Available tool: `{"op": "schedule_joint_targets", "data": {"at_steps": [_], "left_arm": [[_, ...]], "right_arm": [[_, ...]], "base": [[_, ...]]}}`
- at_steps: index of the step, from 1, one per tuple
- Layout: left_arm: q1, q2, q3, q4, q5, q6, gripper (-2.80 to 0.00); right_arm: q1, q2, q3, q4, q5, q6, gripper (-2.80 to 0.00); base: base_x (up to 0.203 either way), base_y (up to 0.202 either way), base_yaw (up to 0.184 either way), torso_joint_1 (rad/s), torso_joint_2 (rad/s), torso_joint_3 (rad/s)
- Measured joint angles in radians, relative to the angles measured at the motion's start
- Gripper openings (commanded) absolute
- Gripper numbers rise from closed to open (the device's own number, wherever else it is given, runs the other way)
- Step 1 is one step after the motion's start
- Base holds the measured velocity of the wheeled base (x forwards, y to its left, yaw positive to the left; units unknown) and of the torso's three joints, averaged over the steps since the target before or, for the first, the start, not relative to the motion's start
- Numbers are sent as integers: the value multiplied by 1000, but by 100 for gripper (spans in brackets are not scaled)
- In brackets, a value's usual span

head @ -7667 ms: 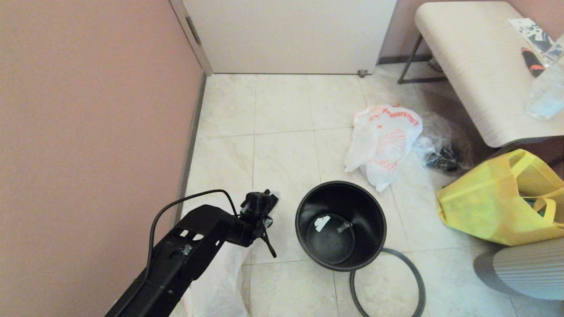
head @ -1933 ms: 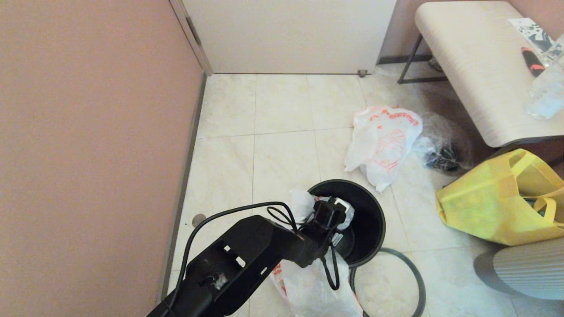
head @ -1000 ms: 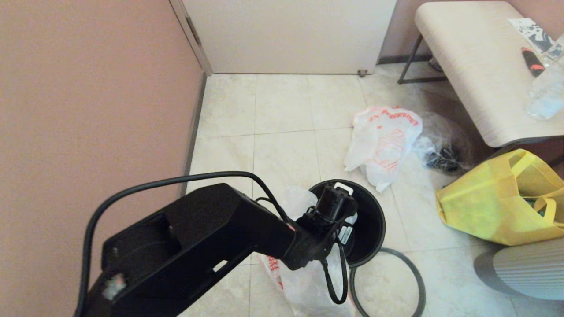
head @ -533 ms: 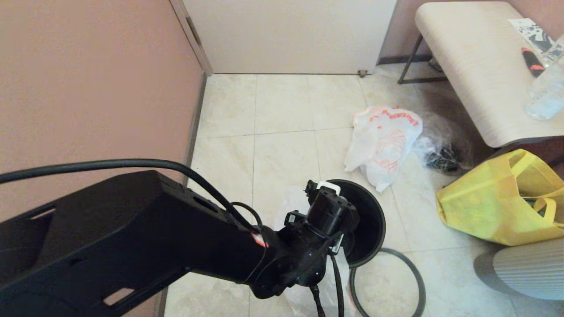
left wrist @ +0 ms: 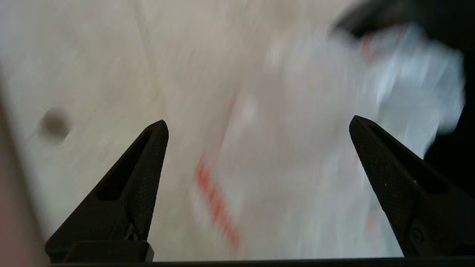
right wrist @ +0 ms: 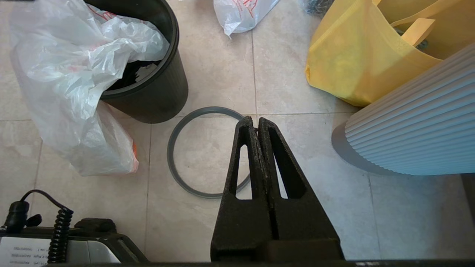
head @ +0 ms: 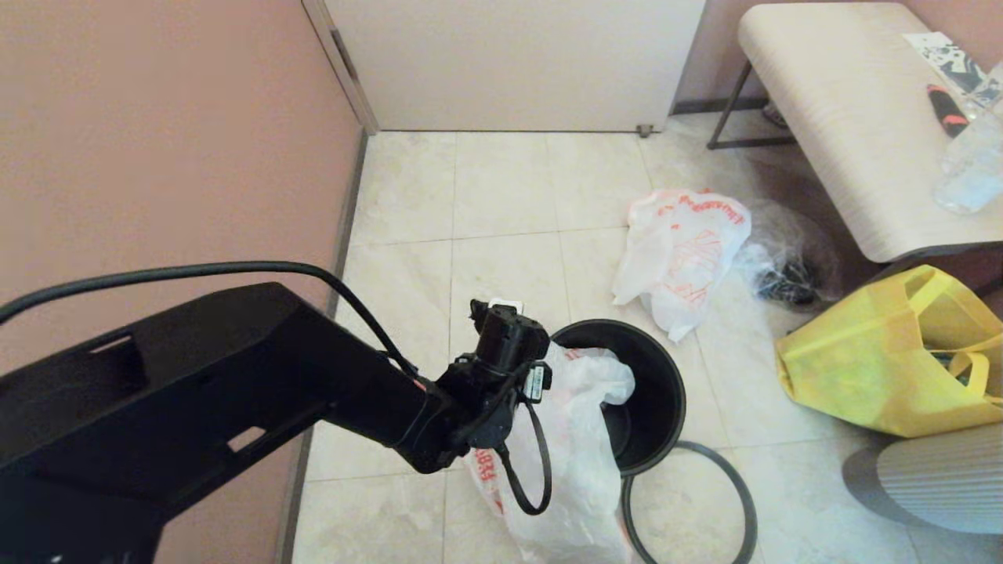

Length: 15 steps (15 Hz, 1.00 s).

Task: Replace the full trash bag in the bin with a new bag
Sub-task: Put the new garbage bag on the trash can

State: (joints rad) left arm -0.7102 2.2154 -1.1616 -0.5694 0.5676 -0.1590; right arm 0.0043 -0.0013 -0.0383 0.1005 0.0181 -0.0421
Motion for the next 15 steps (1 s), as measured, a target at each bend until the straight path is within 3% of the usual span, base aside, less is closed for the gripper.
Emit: {"op": "schedule_joint_targets", "data": {"at_steps": [2,3,4,7,10,15], "left_arm": [[38,75,-44,-163,-70,65,0],[55,111,-78,-230,-93,91,-204],[68,143,-108,-272,-119,108,-280],[91,197,-156,-284,-203,115,-280],[90,203,-136,-287,-205,115,-280],[68,123,5,-275,-205,115,-280]], "right_arm": [[0,0,0,0,0,1,-280],[0,0,0,0,0,1,-280],[0,0,0,0,0,2,-280],[0,0,0,0,0,2,-280],[0,0,0,0,0,2,-280],[0,0,0,0,0,2,-280]], "base": [[0,0,0,0,0,0],[0,0,0,0,0,0],[0,0,0,0,0,0],[0,0,0,0,0,0],[0,0,0,0,0,0],[0,0,0,0,0,0]]}}
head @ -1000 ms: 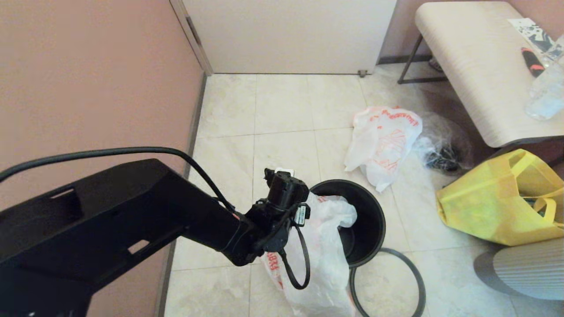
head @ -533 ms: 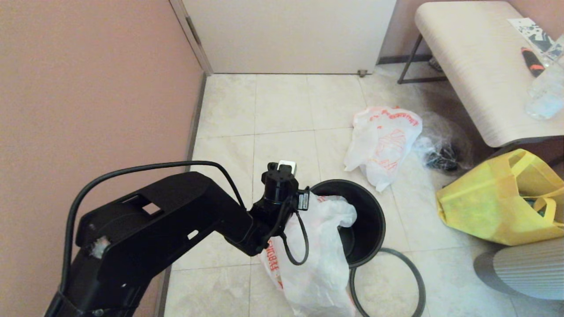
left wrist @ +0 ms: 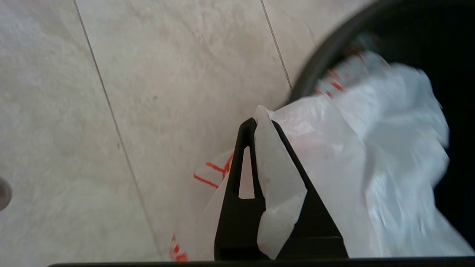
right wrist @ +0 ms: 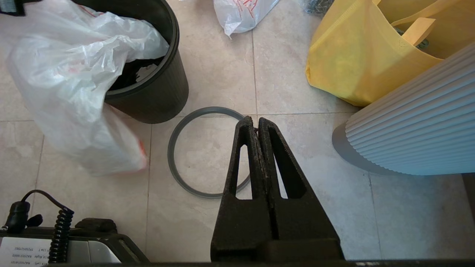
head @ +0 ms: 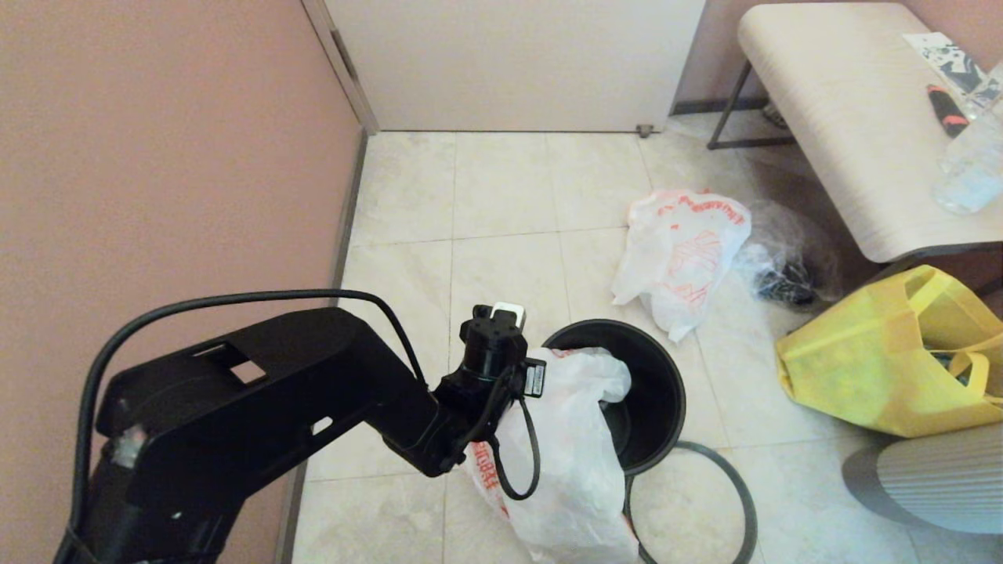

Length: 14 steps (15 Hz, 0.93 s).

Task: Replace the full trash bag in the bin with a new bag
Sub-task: Put the new garbage bag on the trash can

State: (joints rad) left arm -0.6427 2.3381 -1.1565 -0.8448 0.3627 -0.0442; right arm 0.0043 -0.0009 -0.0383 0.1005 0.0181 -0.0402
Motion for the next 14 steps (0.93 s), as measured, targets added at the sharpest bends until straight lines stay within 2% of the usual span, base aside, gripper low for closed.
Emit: {"op": "schedule_joint_targets", "data": {"at_steps": [3,6,9,11,13,14], "left_arm": [[-59,-65,22,130,-4,-6,-280],[-128,-87,-108,341,-7,-17,-280],[-177,-40,-359,587,-8,-75,-280],[-192,48,-563,733,-7,-90,-280],[-201,171,-727,823,-24,-67,-280],[-201,228,-763,807,-33,-33,-280]], "right_arm": [[0,0,0,0,0,10,-280],[0,0,0,0,-2,11,-280],[0,0,0,0,-6,17,-280],[0,0,0,0,-7,18,-280],[0,0,0,0,-7,18,-280],[0,0,0,0,-7,18,-280]], "base": [[0,0,0,0,0,0],[0,0,0,0,0,0],[0,0,0,0,0,0],[0,0,0,0,0,0],[0,0,0,0,0,0],[0,0,0,0,0,0]]}}
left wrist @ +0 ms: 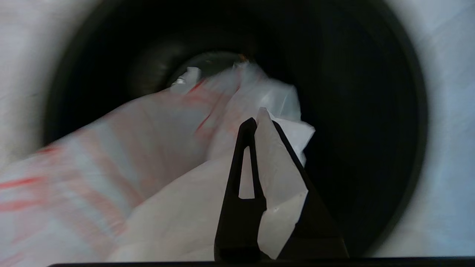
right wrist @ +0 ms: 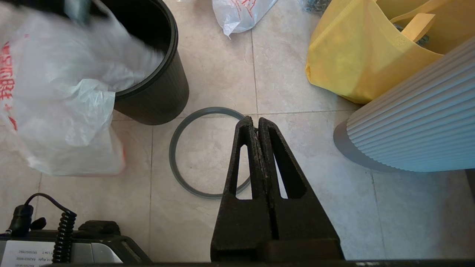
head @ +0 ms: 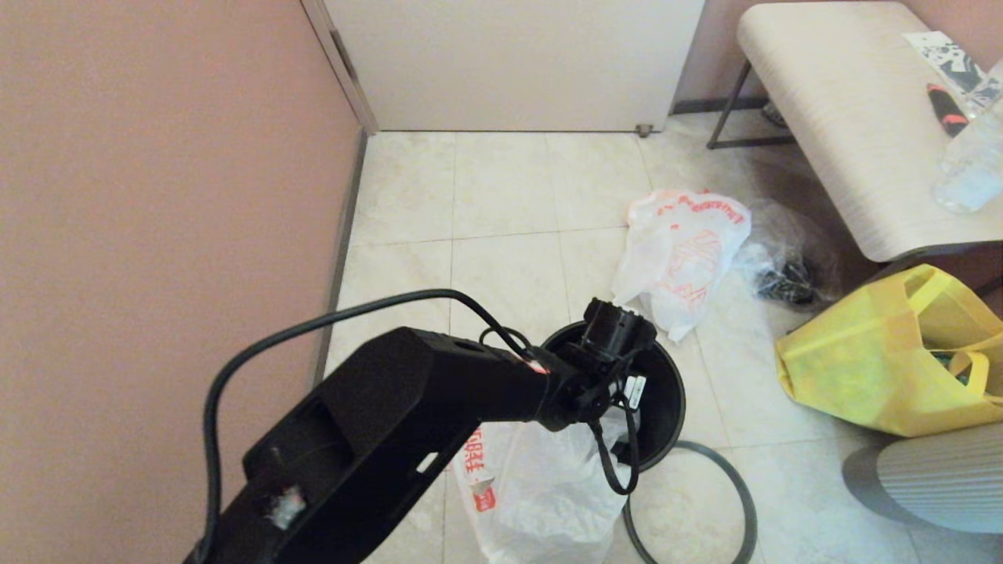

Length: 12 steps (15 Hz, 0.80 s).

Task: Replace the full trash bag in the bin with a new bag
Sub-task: Put the new garbage bag on the trash can

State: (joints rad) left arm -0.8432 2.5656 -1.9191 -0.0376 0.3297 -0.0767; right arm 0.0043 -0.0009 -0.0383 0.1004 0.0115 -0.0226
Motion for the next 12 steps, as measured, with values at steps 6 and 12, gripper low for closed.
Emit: {"op": "schedule_joint_targets", "data": {"at_steps": [6,12], "left_arm": [[82,236,-45,-249,19,183,-280],[83,247,-46,-241,43,197,0]], "right_arm": [[0,0,0,0,0,0,-280],[0,0,0,0,0,0,-280]], "base": [[0,0,0,0,0,0],[0,0,0,0,0,0]]}}
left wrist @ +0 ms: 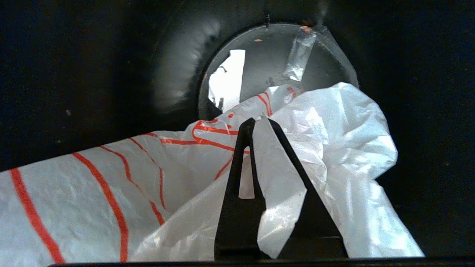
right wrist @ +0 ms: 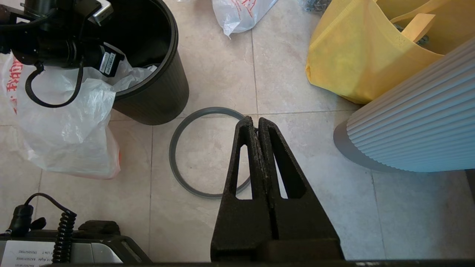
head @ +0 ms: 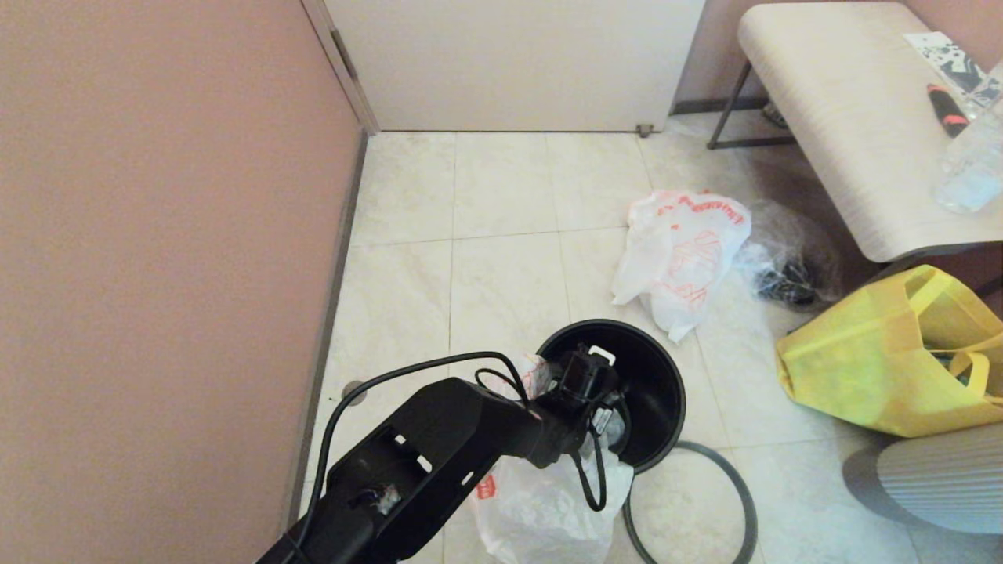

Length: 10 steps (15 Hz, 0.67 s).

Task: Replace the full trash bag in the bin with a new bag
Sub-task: Put the new garbage bag on the trash can

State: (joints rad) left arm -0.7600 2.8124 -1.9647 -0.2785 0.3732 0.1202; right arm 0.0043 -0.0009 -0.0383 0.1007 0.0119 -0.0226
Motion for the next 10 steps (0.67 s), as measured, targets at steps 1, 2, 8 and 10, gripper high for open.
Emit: {"op": "schedule_joint_targets", "data": {"at_steps": [1,2,8,10], "left_arm": [[-4,-3,1,1,5,13,0],[-5,-5,1,-2,21,39,0],[-50,-100,28,11,45,29,0],[-81,-171,60,50,49,-11,0]], "right_arm": [[0,0,0,0,0,0,-280],[0,0,0,0,-1,0,-280],[0,0,0,0,-1,2,-280],[0,0,0,0,-1,1,-280]], "base": [[0,0,0,0,0,0],[0,0,0,0,0,0],[0,0,0,0,0,0],[0,0,0,0,0,0]]}}
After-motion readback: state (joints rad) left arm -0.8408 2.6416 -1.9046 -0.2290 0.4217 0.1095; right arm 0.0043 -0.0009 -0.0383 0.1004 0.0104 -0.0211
